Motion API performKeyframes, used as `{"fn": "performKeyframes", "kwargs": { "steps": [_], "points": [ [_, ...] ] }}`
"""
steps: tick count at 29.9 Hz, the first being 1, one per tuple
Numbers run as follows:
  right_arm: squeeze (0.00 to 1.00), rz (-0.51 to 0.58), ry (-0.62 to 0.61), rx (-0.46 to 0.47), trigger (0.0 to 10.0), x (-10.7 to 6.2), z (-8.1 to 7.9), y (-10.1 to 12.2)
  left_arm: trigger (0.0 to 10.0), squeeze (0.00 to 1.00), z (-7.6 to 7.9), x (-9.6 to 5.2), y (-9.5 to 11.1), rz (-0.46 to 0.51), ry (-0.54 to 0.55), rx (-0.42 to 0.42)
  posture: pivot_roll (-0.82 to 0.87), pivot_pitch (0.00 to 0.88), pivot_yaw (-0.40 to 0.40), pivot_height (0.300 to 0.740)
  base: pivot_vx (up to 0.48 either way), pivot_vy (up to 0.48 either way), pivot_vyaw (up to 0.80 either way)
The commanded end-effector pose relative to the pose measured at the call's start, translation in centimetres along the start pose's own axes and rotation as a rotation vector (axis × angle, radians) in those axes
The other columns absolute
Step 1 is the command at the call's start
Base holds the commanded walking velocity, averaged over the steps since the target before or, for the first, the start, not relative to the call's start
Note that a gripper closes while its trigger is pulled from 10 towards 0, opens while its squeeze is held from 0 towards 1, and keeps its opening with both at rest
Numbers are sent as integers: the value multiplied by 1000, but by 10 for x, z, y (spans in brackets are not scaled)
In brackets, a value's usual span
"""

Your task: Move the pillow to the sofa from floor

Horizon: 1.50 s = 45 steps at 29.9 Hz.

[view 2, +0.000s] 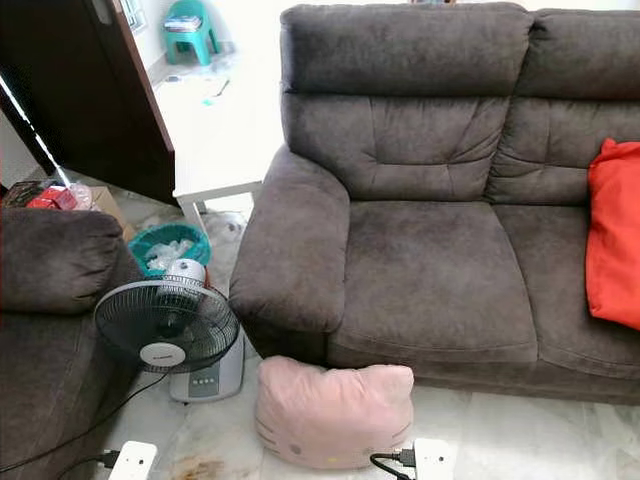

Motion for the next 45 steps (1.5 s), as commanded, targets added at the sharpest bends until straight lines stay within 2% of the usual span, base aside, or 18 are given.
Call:
{"fn": "performKeyframes", "kwargs": {
  "steps": [1, 8, 20, 45],
  "points": [
    [0, -6, -7, -12, 10000, -1, 4, -1, 10000, 0, 3, 0, -3, -14, 8, -27, 36, 0, -42, 740, 0, 0, 0],
    [0, 3, -29, -15, 10000, -1, 13, 3, 10000, 0, 10, 1, -1, -10, 5, -57, 33, 0, -65, 740, 0, 0, 0],
    [0, 18, -22, 2, 10000, 0, 9, 7, 10000, 0, 6, 2, 2, -9, 8, -42, 25, 0, -44, 740, 0, 0, 0],
    [0, 0, -13, -1, 10000, -1, 8, 0, 10000, 0, 5, 0, -3, -16, 1, -42, 34, 18, -48, 740, 279, 0, 0]
  ]
}}
Point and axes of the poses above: a point about 5 cm out from each wrist's last joint towards the gripper, its own x axis pointing out of the wrist towards the gripper, its own y axis along the axis of the wrist's last joint, z = x × y, the point moved 1 cm from there along x, pointing out of the wrist towards the gripper, and after that the axes turned 3 degrees about x, right-handed, at the moved point
